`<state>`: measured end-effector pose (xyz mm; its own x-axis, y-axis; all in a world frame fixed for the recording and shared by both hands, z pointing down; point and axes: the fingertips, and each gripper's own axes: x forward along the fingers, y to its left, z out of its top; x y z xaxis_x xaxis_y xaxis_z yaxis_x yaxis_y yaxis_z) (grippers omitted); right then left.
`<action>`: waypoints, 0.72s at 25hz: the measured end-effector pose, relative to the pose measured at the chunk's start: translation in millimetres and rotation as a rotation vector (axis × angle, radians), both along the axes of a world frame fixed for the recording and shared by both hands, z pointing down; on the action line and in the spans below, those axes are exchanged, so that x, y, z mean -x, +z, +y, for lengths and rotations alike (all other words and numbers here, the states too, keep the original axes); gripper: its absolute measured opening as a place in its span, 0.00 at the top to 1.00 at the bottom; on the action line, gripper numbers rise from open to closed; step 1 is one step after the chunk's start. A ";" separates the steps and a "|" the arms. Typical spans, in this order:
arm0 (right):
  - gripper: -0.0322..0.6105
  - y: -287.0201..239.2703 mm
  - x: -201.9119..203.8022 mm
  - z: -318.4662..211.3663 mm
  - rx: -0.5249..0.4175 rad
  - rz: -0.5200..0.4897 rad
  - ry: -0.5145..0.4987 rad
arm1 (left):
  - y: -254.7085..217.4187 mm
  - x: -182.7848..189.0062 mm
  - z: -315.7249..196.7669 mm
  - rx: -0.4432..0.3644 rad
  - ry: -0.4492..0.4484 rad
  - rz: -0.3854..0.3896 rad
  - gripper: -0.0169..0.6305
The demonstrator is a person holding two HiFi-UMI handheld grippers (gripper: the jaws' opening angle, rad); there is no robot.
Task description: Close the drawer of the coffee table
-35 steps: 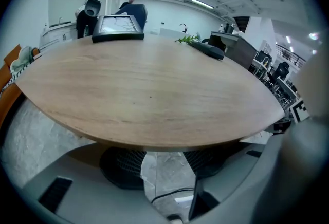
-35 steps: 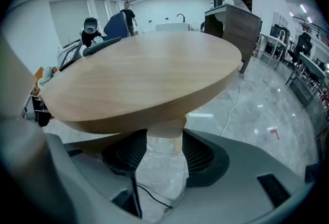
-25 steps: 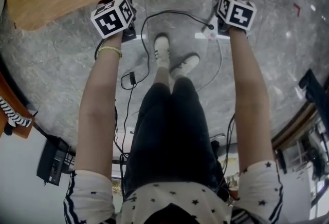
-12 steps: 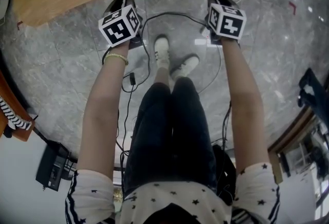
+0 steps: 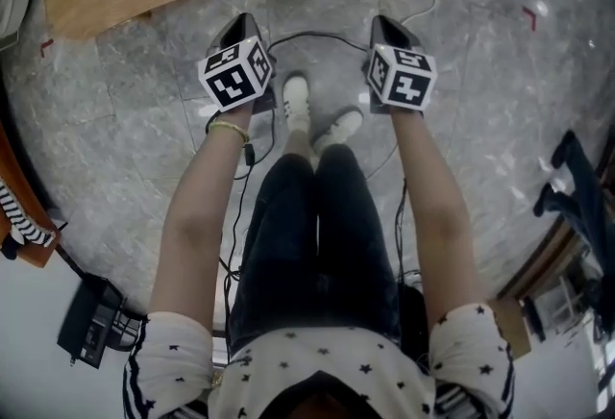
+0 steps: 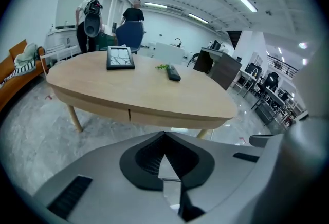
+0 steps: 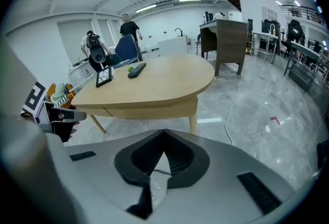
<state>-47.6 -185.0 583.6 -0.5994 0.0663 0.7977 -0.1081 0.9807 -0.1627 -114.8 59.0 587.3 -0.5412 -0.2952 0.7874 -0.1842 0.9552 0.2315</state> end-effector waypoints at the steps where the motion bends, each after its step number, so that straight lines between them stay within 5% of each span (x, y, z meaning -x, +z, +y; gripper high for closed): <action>1: 0.93 -8.7 -6.7 1.4 0.005 -0.007 0.002 | -7.2 -7.3 -2.1 -0.006 0.000 0.001 0.96; 18: 0.93 -196.2 -124.6 17.5 0.061 -0.120 -0.029 | -188.3 -126.8 -69.0 -0.150 0.127 -0.007 0.96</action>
